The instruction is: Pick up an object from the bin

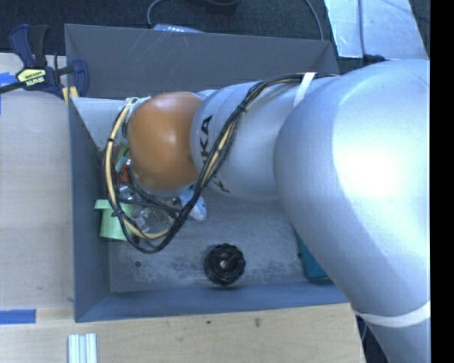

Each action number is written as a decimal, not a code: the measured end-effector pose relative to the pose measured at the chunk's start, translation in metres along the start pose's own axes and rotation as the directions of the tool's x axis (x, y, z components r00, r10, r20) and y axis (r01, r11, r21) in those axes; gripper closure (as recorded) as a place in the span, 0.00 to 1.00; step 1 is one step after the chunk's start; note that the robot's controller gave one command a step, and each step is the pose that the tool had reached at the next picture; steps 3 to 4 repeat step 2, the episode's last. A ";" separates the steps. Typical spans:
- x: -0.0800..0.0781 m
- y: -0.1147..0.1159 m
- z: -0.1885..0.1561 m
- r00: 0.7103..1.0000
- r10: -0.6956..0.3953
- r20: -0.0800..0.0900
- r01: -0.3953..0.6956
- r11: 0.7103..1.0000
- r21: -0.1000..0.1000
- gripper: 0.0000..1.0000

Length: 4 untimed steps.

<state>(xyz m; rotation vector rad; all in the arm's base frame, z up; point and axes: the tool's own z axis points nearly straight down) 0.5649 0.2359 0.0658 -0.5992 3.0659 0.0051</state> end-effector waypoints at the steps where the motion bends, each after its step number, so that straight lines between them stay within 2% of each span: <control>1: -0.015 -0.003 -0.003 1.000 -0.005 -0.003 0.005 1.000 0.004 1.00; 2: -0.011 0.002 -0.047 0.999 -0.048 0.003 0.048 0.999 0.000 1.00; 4: -0.011 0.002 -0.047 0.999 -0.048 0.003 0.048 0.999 0.000 1.00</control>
Offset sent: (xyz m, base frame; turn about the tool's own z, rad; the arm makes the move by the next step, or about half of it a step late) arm 0.0078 0.0056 0.0468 -0.0497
